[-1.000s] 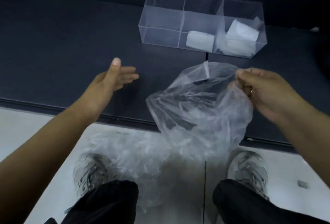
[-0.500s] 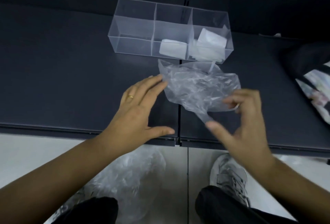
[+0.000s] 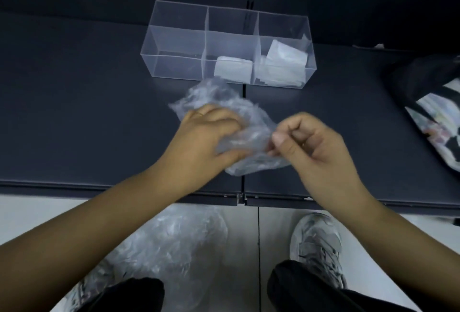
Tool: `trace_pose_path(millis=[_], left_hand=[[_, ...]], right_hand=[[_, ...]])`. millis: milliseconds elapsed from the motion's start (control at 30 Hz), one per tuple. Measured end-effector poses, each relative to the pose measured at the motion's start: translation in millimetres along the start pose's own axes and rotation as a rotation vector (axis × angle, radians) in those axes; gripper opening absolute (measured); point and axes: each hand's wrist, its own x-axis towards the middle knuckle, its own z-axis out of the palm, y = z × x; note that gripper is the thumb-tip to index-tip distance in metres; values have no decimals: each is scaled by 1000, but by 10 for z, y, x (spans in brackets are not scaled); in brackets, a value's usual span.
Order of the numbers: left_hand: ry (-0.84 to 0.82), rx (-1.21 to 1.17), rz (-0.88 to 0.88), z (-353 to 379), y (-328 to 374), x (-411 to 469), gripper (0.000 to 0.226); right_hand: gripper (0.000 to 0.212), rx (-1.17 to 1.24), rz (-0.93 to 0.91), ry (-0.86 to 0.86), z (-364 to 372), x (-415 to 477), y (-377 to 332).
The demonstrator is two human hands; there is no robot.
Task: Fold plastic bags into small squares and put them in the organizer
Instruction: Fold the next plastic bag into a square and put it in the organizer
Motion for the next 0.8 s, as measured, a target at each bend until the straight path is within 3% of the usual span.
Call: trace_pose_path(millis=[67, 133, 233, 300, 367, 467, 567, 600, 700, 800], left_hand=[[28, -438, -360, -73, 73, -20, 25], [104, -774, -644, -101, 93, -28, 19], [177, -1091, -904, -123, 115, -27, 20], [194, -1185, -920, -133, 148, -40, 21], [179, -1205, -869, -136, 184, -75, 26], [167, -1217, -800, -155, 219, -125, 35], [181, -1188, -773, -177, 217, -162, 41], [194, -1175, -770, -177, 196, -180, 37], [252, -1141, -794, -206, 105, -239, 16], [293, -1096, -824, -272, -37, -314, 20]], right_hand=[[17, 53, 31, 66, 29, -20, -14], [27, -70, -3, 105, 108, -111, 3], [44, -356, -264, 206, 186, -252, -10], [51, -419, -387, 230, 210, -270, -65], [60, -444, -390, 195, 249, -249, -104], [56, -397, -150, 125, 329, -199, -113], [13, -126, 68, 141, 315, -137, -77], [8, -53, 85, 138, 279, -118, -62], [20, 117, 125, 96, 149, -67, -19], [21, 332, 196, 129, -2, 17, 10]])
